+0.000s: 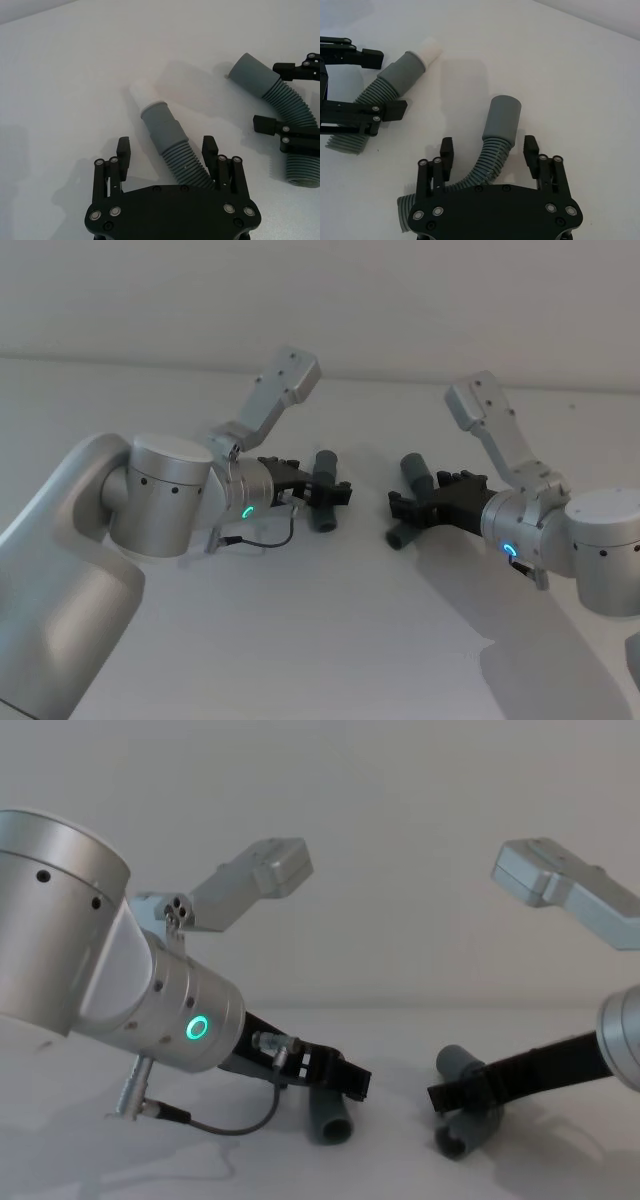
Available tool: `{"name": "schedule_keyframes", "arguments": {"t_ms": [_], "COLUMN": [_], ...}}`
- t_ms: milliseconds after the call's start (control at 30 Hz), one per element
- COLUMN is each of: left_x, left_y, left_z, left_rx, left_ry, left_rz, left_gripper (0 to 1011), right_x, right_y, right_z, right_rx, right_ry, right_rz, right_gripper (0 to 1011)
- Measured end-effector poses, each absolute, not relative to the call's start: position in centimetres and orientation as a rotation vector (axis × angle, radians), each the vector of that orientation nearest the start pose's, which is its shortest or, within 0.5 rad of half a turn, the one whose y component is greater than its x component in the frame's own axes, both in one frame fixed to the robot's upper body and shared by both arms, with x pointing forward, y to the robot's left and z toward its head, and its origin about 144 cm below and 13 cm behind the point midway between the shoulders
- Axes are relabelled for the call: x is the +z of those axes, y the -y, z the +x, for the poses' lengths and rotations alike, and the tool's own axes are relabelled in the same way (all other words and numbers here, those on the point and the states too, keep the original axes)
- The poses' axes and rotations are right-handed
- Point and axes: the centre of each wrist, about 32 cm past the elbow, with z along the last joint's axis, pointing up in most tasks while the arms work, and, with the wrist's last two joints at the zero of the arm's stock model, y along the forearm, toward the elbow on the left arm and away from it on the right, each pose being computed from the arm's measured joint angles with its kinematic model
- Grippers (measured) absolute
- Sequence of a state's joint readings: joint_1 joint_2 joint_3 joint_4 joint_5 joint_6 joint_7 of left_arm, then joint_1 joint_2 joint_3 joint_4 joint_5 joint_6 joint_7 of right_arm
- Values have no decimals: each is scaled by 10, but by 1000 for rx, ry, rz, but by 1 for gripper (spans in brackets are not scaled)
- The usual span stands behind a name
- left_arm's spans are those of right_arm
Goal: Use both hands to pick up one end of the pipe from the table, align the ends, and insert them.
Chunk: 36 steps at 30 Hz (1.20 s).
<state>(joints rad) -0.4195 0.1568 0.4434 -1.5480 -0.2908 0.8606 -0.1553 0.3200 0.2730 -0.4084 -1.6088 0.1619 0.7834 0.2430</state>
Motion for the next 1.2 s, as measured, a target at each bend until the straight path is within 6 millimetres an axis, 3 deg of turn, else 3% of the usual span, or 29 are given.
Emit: {"name": "schedule_keyframes", "arguments": {"t_ms": [100,300,567,700,1200], "left_x": [1257,1257,1257,1257,1257], "left_y": [-137,-137,-136,-136,-137], "left_z": [533,533,533,534,533], "left_rx": [952,952,951,951,950], "left_ry": [-329,-328,-328,-328,-323], "left_rz": [495,497,498,498,500], "left_gripper": [832,654,426,342,342], "right_x": [1233,1232,1232,1232,1232], "right_y": [181,181,181,181,181], "right_z": [515,515,515,515,515], "right_rx": [-991,-990,-988,-988,-986], "right_ry": [-222,-223,-223,-223,-220], "right_rz": [-574,-574,-573,-573,-574], "right_gripper": [788,541,334,298,285]}}
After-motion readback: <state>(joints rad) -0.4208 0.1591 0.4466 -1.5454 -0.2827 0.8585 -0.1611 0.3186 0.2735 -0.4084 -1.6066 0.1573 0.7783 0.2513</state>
